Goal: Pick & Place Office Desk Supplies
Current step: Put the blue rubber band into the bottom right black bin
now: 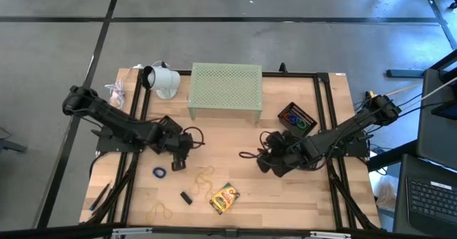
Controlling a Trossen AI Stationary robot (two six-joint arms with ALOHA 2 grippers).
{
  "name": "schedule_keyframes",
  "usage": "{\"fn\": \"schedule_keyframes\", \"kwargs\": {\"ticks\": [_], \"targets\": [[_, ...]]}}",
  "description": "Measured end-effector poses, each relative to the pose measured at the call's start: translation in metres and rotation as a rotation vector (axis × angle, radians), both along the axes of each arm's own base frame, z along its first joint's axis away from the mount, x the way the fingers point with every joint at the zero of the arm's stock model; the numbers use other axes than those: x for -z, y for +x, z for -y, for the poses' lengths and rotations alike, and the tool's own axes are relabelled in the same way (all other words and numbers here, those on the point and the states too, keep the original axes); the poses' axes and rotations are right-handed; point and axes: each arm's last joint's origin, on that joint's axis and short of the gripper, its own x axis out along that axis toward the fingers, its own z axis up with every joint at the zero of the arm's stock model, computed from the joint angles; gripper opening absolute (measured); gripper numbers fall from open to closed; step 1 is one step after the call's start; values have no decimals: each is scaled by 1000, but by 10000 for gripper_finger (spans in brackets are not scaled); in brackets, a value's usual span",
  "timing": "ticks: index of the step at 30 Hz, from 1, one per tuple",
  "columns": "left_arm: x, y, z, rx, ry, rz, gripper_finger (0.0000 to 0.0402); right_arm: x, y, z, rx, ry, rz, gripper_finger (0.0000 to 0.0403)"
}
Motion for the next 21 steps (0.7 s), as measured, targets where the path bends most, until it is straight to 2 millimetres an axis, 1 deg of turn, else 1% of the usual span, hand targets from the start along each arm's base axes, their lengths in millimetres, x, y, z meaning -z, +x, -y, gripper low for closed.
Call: {"fn": "schedule_keyframes", "kwargs": {"ticks": [7,14,17,21], "targets": [[14,-5,-20,-49,-15,-65,196,-13,15,-5,-46,-135,173,173],[25,-11,-28,-57,-41,-96,196,-18,17,-4,-25,-222,218,173],[27,-11,-29,-25,-29,-98,196,-18,17,-4,-16,-232,222,173],[27,-11,-28,72,6,-98,196,-18,17,-4,-17,-232,221,173]]}}
